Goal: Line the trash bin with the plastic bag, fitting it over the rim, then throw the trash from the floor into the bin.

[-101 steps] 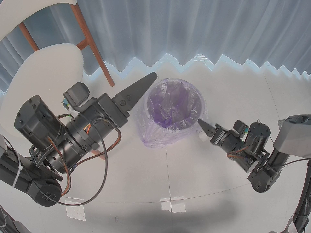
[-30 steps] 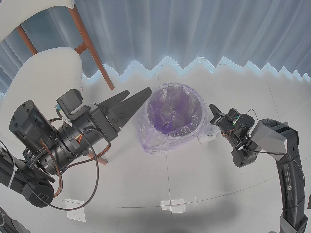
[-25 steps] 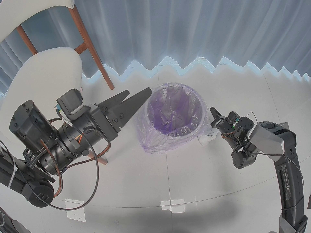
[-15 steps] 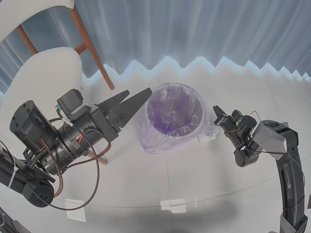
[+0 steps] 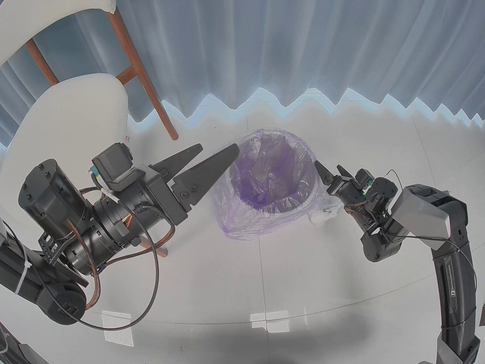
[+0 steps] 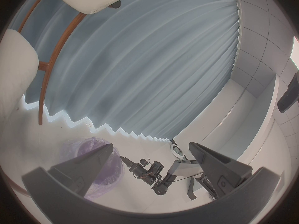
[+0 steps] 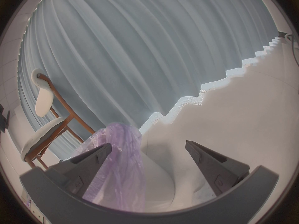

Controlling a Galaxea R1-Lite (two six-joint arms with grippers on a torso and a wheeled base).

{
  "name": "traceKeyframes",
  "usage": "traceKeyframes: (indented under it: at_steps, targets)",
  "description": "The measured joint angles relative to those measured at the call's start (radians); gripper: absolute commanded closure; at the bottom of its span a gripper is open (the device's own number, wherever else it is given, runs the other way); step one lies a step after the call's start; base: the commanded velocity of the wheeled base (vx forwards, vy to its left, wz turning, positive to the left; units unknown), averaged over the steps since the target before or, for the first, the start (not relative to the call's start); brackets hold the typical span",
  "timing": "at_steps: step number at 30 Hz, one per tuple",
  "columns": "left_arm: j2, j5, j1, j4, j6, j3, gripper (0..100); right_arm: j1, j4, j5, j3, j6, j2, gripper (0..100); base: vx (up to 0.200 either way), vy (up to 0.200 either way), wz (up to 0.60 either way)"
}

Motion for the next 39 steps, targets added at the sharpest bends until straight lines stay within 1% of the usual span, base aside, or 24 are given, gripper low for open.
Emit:
traceKeyframes:
  at_steps: [7, 14, 29, 30, 39]
  targets:
    - [0.003, -0.002, -0.003, 0.000, 0.000, 0.009, 0, -0.004, 0.000, 0.000, -0.003, 0.005, -0.030, 0, 0.000, 0.000, 0.00]
    - [0.004, -0.001, -0.011, 0.000, 0.001, 0.013, 0, 0.016, 0.000, 0.000, 0.022, 0.003, -0.053, 0, 0.000, 0.000, 0.00]
    - [0.010, 0.000, -0.014, 0.000, 0.002, 0.015, 0, 0.030, 0.000, 0.002, -0.007, 0.006, -0.015, 0, 0.000, 0.000, 0.00]
    - [0.011, -0.001, -0.014, 0.000, 0.003, 0.016, 0, 0.030, 0.000, 0.002, -0.011, 0.006, -0.011, 100, 0.000, 0.000, 0.00]
    - [0.021, 0.000, -0.014, 0.000, 0.004, 0.016, 0, 0.030, -0.005, 0.003, -0.028, 0.008, 0.005, 100, 0.000, 0.000, 0.00]
